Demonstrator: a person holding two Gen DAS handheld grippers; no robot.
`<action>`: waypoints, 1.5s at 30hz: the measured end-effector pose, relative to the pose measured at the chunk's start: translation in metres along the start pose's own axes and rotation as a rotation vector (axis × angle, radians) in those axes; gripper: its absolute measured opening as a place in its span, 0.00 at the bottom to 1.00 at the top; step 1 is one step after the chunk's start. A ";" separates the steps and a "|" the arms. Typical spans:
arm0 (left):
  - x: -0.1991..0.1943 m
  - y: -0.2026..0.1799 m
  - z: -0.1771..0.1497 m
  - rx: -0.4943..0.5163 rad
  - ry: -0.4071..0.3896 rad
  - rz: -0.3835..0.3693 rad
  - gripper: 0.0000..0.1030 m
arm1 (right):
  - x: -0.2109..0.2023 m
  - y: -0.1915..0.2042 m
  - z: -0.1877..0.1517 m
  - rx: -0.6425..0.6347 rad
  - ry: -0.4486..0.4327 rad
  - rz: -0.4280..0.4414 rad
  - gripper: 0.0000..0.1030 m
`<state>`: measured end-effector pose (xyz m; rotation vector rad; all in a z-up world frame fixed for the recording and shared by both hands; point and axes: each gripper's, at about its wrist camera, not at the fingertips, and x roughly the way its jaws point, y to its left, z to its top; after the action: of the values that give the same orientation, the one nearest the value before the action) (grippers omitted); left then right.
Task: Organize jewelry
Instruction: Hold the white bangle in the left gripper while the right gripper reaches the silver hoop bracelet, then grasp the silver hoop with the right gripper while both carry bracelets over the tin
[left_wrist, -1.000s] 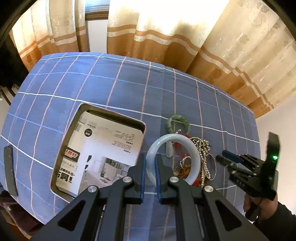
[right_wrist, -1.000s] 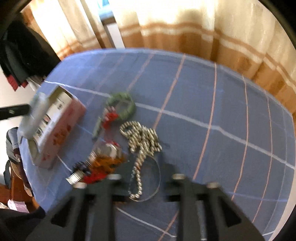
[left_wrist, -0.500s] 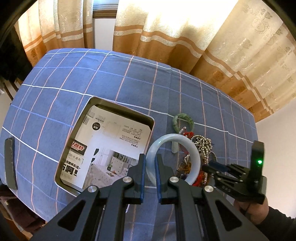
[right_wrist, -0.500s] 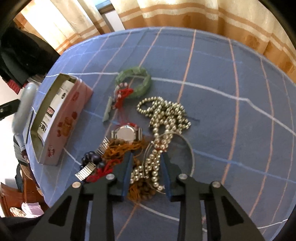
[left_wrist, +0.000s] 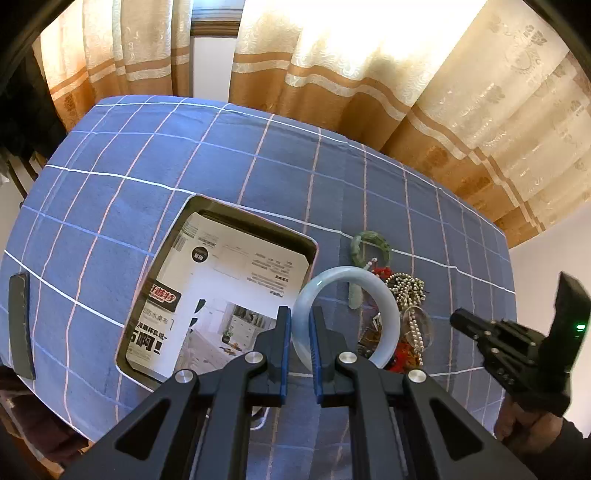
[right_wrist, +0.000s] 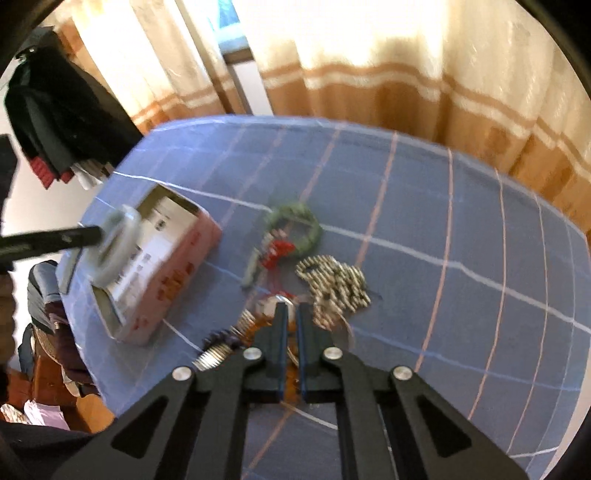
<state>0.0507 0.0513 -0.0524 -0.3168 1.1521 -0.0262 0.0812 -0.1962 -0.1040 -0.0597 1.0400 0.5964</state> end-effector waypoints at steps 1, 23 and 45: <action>0.000 0.001 0.000 0.000 0.001 0.001 0.08 | 0.000 0.006 0.005 -0.018 -0.008 0.000 0.07; 0.002 0.017 -0.004 -0.009 0.019 -0.013 0.09 | 0.073 -0.003 -0.029 -0.010 0.174 -0.051 0.10; 0.013 0.055 0.024 -0.012 -0.006 0.060 0.09 | 0.015 0.076 0.041 -0.133 -0.050 0.082 0.08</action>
<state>0.0703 0.1069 -0.0696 -0.2923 1.1560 0.0340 0.0814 -0.1129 -0.0774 -0.1188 0.9565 0.7378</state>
